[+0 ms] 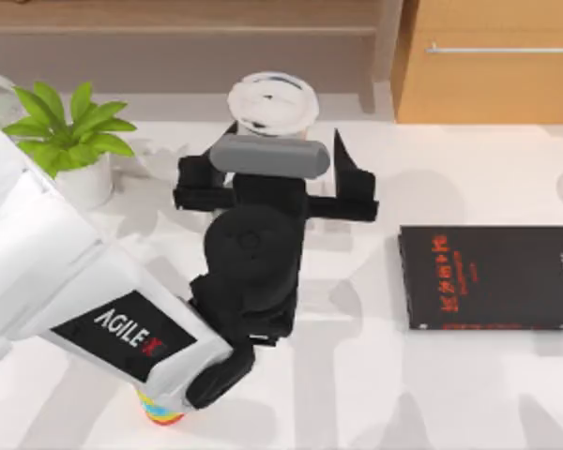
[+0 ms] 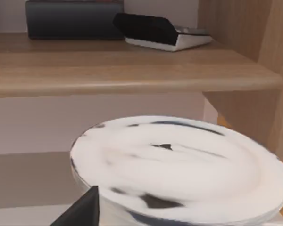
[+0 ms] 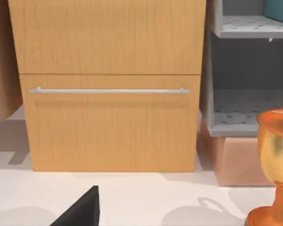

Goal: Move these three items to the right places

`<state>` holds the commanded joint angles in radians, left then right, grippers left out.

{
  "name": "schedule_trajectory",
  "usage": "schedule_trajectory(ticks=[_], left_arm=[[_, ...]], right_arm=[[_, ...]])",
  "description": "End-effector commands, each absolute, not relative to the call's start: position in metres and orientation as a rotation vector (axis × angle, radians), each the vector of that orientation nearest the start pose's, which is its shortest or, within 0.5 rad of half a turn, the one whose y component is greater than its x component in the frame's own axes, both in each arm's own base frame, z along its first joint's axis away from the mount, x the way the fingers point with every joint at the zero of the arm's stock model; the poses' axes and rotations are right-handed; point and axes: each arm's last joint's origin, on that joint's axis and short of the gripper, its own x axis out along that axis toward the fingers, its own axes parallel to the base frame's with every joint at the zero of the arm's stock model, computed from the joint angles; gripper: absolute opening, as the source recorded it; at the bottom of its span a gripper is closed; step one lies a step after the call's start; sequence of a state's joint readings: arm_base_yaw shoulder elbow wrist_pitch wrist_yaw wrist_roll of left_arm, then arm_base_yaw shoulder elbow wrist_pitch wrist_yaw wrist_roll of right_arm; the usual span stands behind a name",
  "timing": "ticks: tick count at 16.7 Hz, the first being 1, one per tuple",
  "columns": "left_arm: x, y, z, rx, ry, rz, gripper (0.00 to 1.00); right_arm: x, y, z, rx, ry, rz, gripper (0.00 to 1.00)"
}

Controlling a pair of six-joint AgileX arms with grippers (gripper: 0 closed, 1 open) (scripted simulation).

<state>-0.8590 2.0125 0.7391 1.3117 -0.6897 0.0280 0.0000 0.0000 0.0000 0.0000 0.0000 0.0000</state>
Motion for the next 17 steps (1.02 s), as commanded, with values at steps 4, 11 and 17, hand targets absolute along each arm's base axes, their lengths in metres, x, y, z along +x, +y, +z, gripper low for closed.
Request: schedule_trajectory(ticks=[4, 11, 17], left_arm=[[0.246, -0.251, 0.137, 0.007, 0.017, -0.116, 1.0], [0.253, -0.243, 0.137, -0.007, 0.047, -0.045, 1.0], [0.302, -0.221, 0.184, -0.036, -0.006, -0.024, 1.0]], right_arm=[[0.106, -0.001, 0.16, 0.0, 0.0, 0.0, 1.0], [0.106, -0.001, 0.16, 0.0, 0.0, 0.0, 1.0], [0.106, -0.001, 0.16, 0.0, 0.0, 0.0, 1.0]])
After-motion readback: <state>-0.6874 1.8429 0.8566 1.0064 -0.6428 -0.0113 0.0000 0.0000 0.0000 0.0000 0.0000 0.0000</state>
